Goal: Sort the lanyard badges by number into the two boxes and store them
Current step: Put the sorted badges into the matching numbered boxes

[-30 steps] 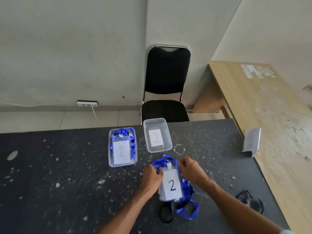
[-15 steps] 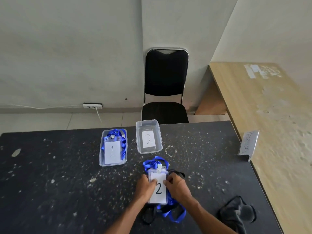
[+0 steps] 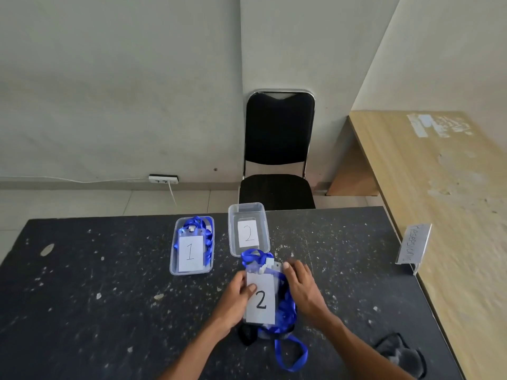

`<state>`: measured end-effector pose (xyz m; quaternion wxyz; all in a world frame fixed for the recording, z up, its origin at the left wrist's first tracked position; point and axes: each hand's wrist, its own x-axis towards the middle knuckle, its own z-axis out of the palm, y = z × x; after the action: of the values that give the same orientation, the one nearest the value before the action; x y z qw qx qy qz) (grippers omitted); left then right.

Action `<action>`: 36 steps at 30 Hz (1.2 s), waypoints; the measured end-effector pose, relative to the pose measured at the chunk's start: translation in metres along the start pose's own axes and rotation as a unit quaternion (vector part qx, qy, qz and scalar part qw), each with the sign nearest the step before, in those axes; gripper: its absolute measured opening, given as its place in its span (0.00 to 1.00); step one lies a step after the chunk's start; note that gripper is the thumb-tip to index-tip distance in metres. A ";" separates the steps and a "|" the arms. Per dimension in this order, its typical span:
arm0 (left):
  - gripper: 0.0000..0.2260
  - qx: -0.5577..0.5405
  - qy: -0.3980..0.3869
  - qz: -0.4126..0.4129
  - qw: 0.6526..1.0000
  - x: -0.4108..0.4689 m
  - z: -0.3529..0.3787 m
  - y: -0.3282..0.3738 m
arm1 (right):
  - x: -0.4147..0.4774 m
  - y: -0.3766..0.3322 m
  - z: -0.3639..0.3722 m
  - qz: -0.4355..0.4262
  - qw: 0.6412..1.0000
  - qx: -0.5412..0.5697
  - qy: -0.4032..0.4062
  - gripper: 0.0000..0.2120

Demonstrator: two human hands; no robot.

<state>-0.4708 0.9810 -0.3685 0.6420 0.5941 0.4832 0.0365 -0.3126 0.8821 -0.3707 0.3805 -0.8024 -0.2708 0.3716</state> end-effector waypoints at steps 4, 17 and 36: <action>0.09 -0.009 0.004 0.036 0.999 0.003 -0.014 0.030 | 0.004 -0.043 -0.014 0.034 0.982 0.140 -0.121 0.16; 0.09 -0.076 0.039 0.075 0.994 0.035 -0.060 0.129 | 0.047 -0.130 -0.040 -0.002 0.991 0.108 -0.083 0.11; 0.09 -0.032 0.073 0.130 0.988 0.065 -0.098 0.226 | 0.095 -0.219 -0.068 -0.047 0.997 0.043 -0.030 0.13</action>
<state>-0.3824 1.1584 -0.2088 0.6136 0.6272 0.4454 0.1783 -0.2364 1.0460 -0.2008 0.4232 -0.7599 -0.3039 0.3886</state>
